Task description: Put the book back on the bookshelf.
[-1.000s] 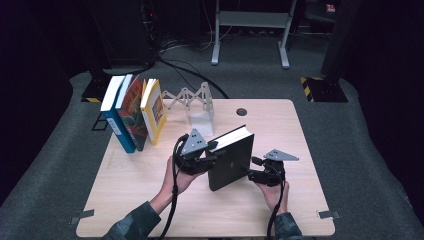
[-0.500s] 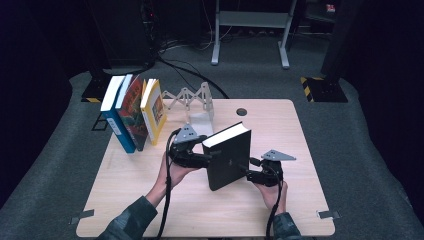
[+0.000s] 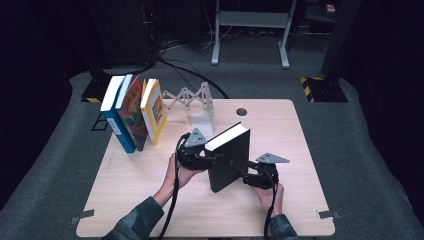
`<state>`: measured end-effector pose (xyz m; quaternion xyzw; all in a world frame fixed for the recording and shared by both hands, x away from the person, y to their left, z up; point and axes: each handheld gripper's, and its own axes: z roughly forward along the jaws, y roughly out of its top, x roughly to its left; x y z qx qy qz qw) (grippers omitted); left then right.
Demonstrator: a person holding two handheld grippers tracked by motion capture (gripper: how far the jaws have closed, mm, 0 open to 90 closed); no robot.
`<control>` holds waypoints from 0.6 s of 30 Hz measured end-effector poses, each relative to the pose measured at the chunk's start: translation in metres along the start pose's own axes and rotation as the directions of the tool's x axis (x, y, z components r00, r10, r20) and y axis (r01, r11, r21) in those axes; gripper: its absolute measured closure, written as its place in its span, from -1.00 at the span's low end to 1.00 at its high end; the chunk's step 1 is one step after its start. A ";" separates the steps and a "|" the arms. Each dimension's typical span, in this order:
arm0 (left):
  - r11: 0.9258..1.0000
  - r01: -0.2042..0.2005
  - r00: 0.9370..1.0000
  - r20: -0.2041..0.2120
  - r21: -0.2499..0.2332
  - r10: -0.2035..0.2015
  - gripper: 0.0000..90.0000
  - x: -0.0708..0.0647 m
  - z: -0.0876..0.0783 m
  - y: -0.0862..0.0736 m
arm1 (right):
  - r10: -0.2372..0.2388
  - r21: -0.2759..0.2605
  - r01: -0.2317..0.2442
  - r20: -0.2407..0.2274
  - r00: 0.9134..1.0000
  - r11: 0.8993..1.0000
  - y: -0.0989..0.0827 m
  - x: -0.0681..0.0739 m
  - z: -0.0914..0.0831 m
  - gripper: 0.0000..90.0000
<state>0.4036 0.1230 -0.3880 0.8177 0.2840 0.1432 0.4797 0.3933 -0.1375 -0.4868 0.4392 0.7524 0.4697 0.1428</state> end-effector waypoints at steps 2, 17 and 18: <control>1.000 -0.005 1.000 -0.009 0.005 0.005 -0.01 0.000 0.002 0.000 | 0.018 0.012 -0.018 0.011 1.000 1.000 -0.005 -0.002 0.001 -0.16; 0.999 -0.011 0.999 0.050 0.052 0.009 0.08 -0.003 0.032 -0.012 | 0.036 0.079 -0.058 0.249 0.968 0.995 -0.054 -0.033 -0.028 -0.55; 0.999 -0.016 0.998 0.054 0.047 0.013 0.09 -0.003 0.033 -0.012 | 0.023 0.085 -0.048 0.274 0.961 0.995 -0.054 -0.032 -0.030 -0.57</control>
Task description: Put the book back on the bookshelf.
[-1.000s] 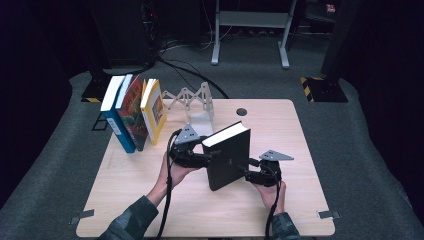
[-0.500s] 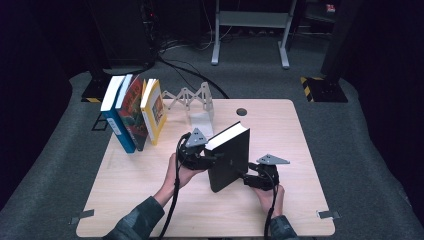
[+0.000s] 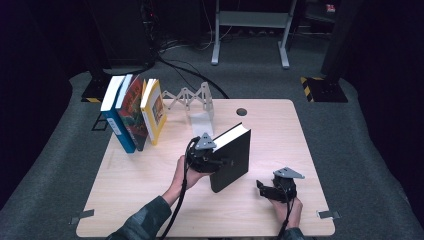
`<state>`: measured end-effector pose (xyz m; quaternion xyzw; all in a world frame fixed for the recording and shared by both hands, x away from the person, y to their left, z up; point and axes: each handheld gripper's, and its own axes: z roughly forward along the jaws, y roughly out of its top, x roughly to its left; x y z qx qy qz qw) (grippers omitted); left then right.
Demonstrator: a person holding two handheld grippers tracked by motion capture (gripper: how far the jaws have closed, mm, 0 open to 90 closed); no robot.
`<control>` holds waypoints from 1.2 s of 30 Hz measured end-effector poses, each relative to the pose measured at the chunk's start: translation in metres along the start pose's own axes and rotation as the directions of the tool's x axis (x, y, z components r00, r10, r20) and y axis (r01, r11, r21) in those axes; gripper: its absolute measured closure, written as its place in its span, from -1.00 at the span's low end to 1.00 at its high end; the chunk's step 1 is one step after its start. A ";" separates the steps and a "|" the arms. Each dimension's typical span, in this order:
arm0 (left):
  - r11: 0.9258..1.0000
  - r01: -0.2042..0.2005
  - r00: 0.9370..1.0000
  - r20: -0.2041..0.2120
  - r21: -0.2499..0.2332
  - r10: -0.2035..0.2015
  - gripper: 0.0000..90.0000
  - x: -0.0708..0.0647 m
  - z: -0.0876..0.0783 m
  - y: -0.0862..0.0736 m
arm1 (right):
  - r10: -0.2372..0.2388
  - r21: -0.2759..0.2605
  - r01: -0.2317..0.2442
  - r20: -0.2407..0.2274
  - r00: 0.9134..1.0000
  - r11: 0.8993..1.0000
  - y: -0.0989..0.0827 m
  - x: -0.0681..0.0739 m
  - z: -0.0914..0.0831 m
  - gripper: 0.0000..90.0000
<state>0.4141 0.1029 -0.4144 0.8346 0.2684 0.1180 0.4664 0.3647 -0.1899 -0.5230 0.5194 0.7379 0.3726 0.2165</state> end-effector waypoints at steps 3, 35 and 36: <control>1.000 0.004 1.000 0.002 0.003 -0.004 0.10 -0.001 0.000 0.000 | -0.044 0.036 0.042 0.053 0.998 0.998 -0.004 -0.005 0.000 -0.62; 1.000 -0.022 0.996 -0.089 -0.010 0.021 0.20 -0.009 -0.018 0.023 | -0.052 0.042 0.050 0.050 0.997 0.998 -0.006 -0.005 0.001 -0.60; 1.000 -0.015 0.996 -0.091 -0.009 0.014 0.20 -0.007 -0.021 0.024 | -0.054 0.041 0.052 0.050 0.997 0.998 -0.006 -0.005 0.001 -0.60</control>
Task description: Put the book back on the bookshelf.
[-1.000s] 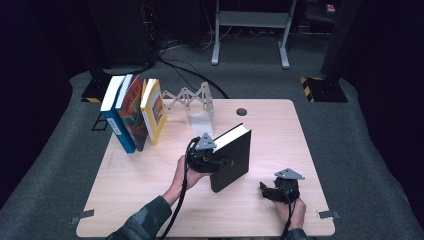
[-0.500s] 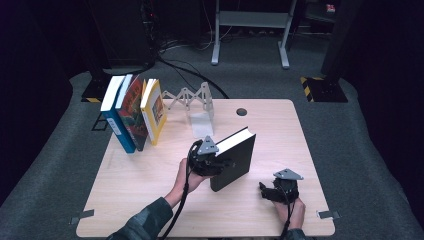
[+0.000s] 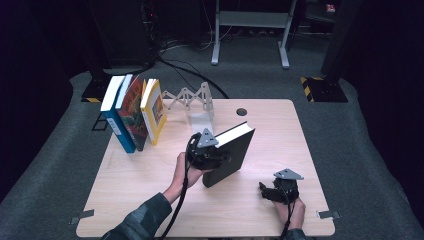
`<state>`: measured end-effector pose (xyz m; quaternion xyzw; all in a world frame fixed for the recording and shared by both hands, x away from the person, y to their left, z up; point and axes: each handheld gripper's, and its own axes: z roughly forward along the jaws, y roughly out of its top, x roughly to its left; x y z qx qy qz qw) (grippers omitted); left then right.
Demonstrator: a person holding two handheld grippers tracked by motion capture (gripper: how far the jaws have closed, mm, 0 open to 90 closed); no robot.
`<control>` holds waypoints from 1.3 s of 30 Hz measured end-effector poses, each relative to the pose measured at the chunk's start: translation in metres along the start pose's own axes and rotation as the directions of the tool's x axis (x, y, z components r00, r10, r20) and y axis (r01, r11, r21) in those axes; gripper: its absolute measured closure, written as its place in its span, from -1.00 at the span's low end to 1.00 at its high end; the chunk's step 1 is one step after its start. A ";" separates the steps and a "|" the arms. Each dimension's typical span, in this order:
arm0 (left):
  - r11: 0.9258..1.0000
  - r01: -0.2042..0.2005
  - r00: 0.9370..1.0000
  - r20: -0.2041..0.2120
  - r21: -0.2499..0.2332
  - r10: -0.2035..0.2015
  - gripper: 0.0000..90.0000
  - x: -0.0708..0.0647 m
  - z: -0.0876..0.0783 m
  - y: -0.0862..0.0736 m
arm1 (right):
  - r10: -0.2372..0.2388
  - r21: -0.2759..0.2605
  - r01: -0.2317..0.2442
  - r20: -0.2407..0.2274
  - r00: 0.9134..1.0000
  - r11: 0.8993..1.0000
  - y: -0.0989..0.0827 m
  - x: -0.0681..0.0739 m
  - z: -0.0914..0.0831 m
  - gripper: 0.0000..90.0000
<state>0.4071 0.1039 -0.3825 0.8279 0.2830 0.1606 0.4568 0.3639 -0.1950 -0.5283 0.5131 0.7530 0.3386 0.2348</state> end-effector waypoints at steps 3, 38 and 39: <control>0.999 0.041 0.999 -0.035 -0.015 -0.041 0.20 0.010 -0.008 0.002 | 0.000 0.000 0.000 -0.001 1.000 1.000 0.000 0.000 0.000 -0.59; 0.948 0.287 0.886 -0.339 -0.135 -0.316 0.20 0.118 -0.034 0.023 | -0.005 -0.002 0.005 -0.001 1.000 1.000 0.000 0.000 0.001 -0.62; 0.945 0.296 0.883 -0.337 -0.142 -0.327 0.20 0.120 -0.031 0.024 | 0.003 0.000 -0.003 0.003 1.000 1.000 0.001 0.000 0.001 -0.64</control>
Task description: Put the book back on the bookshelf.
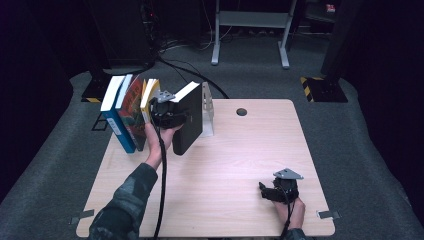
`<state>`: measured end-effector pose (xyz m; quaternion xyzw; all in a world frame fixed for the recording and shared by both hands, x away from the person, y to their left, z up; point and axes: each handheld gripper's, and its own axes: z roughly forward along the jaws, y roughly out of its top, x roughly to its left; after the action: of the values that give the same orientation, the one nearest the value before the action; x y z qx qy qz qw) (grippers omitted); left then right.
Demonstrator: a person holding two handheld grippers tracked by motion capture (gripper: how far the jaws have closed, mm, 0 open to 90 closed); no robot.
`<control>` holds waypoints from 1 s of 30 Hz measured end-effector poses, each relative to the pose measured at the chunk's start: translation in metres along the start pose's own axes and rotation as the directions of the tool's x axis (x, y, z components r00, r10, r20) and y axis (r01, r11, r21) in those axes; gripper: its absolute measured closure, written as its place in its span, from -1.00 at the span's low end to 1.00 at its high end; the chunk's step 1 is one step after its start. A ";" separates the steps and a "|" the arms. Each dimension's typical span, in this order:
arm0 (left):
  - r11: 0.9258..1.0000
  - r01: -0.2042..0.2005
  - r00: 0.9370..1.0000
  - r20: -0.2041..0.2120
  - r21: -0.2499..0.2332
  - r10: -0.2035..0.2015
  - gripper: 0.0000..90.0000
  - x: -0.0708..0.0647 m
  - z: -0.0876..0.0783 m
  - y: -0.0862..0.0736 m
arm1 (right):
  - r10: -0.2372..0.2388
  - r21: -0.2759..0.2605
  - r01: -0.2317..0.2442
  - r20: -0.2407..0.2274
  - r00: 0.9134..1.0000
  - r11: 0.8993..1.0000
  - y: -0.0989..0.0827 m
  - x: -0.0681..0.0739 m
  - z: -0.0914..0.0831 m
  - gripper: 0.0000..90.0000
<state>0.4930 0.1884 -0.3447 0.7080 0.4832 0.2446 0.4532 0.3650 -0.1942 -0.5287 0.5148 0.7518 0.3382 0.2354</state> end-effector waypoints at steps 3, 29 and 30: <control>0.999 0.033 0.999 0.003 -0.013 -0.033 0.20 0.000 0.009 0.003 | -0.001 0.001 0.001 -0.002 1.000 1.000 0.000 0.000 0.000 -0.67; 0.987 0.126 0.980 -0.140 -0.097 -0.138 0.20 0.001 0.098 -0.004 | -0.013 -0.001 0.013 -0.018 1.000 1.000 0.000 0.000 -0.001 -0.67; 0.989 0.115 0.982 -0.141 -0.095 -0.127 0.20 0.001 0.099 -0.006 | -0.018 -0.002 0.018 -0.017 1.000 1.000 0.000 0.000 0.000 -0.67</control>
<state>0.5682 0.1501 -0.3970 0.6373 0.5463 0.2885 0.4607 0.3645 -0.1945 -0.5286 0.5049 0.7580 0.3412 0.2324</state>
